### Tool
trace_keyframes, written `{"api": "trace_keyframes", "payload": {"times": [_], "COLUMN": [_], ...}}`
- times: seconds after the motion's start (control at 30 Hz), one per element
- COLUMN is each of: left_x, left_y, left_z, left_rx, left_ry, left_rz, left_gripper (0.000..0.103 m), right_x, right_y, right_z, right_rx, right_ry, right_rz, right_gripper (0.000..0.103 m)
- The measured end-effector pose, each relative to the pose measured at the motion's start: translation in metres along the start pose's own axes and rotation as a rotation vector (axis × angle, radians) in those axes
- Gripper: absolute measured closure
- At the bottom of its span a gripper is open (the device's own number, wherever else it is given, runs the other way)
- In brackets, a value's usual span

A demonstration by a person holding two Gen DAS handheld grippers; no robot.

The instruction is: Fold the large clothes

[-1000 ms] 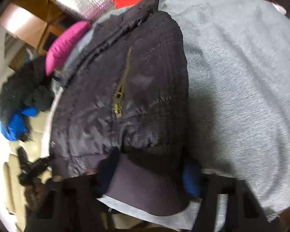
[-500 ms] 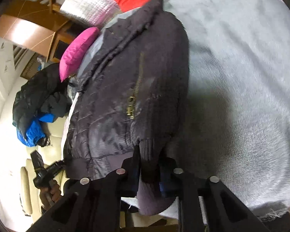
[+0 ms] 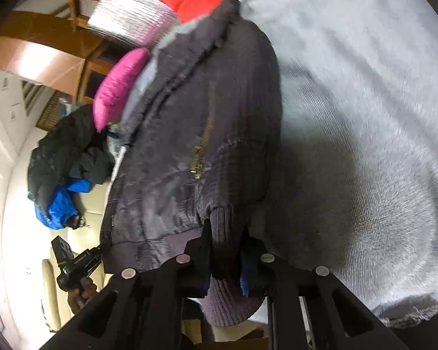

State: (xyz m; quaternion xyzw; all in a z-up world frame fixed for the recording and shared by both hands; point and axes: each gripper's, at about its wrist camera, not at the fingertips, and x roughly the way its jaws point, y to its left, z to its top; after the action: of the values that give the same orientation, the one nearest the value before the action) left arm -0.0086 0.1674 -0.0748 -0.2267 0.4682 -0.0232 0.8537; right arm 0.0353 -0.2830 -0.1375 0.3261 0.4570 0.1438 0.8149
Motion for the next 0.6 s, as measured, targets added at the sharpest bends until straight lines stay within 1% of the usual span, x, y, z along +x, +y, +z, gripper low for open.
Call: {"api": "trace_keyframes", "payload": {"times": [0.07,0.13,0.27,0.33,0.4,0.5,0.6], "left_x": [-0.005,-0.003,0.002,0.007,0.014,0.022,0.023], "left_y": [-0.002,-0.001,0.001,-0.004,-0.01,-0.02,-0.031], "left_z": [-0.001,-0.004,-0.008,-0.002,0.002,0.005,0.002], "left_rx": [0.011,0.016,0.012,0.019,0.052,0.092,0.131], "left_ry": [-0.009,-0.001,0.009,0.005,0.005,0.005,-0.019], "left_rz": [-0.001,0.011,0.019,0.025,0.057,0.113,0.168], "left_gripper": [0.087,0.087,0.087,0.087,0.087,0.087,0.087], "right_x": [-0.008,-0.011,-0.013,-0.014,-0.017,-0.019,-0.022], "right_y": [0.006,0.007,0.0,-0.003,-0.007,-0.016,-0.017], "right_z": [-0.002,-0.005,-0.01,-0.014,-0.016,-0.012,-0.01], "right_rx": [-0.015,-0.025,-0.012,-0.009,-0.01,-0.01,-0.026], "right_ry": [-0.012,-0.013,-0.006,-0.004,0.002,0.015,0.014], "right_rz": [0.009,0.011,0.017,0.017,0.012,0.001,-0.004], "right_gripper": [0.087,0.087,0.087,0.087,0.088,0.091,0.092]}}
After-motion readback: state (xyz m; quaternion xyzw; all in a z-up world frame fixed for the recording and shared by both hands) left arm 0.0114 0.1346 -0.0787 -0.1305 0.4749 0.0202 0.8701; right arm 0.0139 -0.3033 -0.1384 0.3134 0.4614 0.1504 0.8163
